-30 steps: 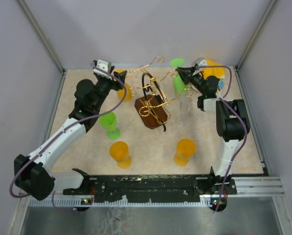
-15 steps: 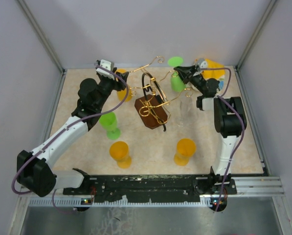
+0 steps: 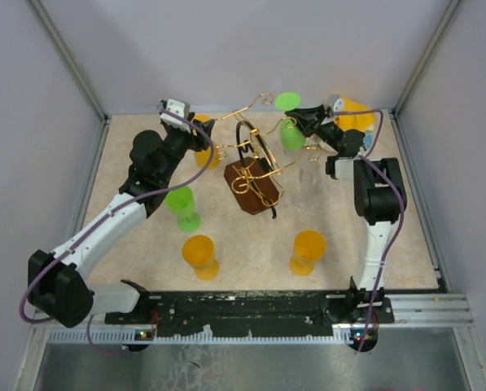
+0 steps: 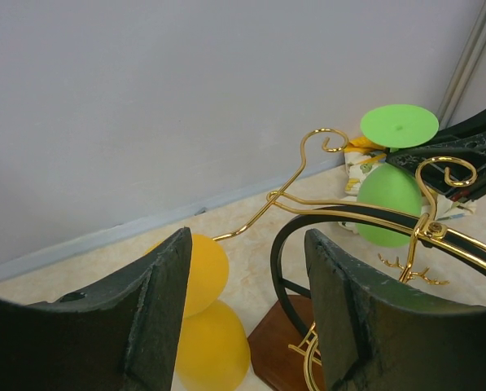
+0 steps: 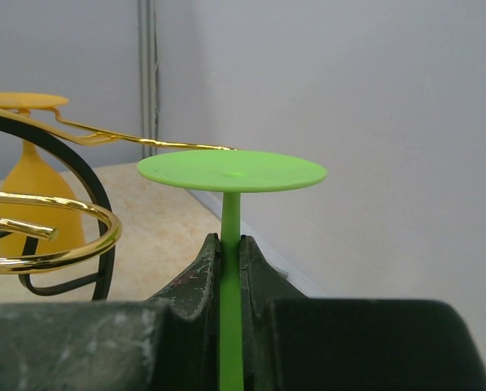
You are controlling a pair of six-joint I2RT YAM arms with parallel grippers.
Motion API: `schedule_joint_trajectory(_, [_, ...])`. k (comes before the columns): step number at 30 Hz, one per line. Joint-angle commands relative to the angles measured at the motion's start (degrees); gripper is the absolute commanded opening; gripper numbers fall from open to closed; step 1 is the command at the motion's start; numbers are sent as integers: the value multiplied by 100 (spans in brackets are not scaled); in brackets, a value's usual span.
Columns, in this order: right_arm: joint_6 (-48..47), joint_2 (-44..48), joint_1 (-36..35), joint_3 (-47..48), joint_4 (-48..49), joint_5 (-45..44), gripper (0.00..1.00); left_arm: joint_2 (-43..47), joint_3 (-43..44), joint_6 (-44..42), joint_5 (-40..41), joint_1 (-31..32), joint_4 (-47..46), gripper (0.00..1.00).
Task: Place the wine glass upside down on the wine glass rack
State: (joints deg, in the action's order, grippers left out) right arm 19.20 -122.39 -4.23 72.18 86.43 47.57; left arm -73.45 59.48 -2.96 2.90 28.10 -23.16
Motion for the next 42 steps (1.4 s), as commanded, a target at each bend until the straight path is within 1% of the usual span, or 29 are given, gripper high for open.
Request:
schedule_joint_trajectory(1, [158, -53, 41, 227, 688, 156, 0, 15, -42, 46, -44, -34, -136, 63])
schedule_joint_trajectory(10, [668, -469, 38, 678, 1075, 370, 0, -20, -38, 41, -36, -41, -145, 63])
schedule_joint_trajectory(22, [651, -710, -145, 1082, 916, 406, 0, -30, -55, -32, -2, -36, -129, 63])
schedule_joint_trajectory(35, [615, -1080, -364, 1793, 669, 645, 0, 79, -168, -95, 79, -47, -125, 63])
schedule_joint_trajectory(42, [669, -1159, -422, 1923, 724, 793, 0, 133, -218, -89, 101, -56, -128, 64])
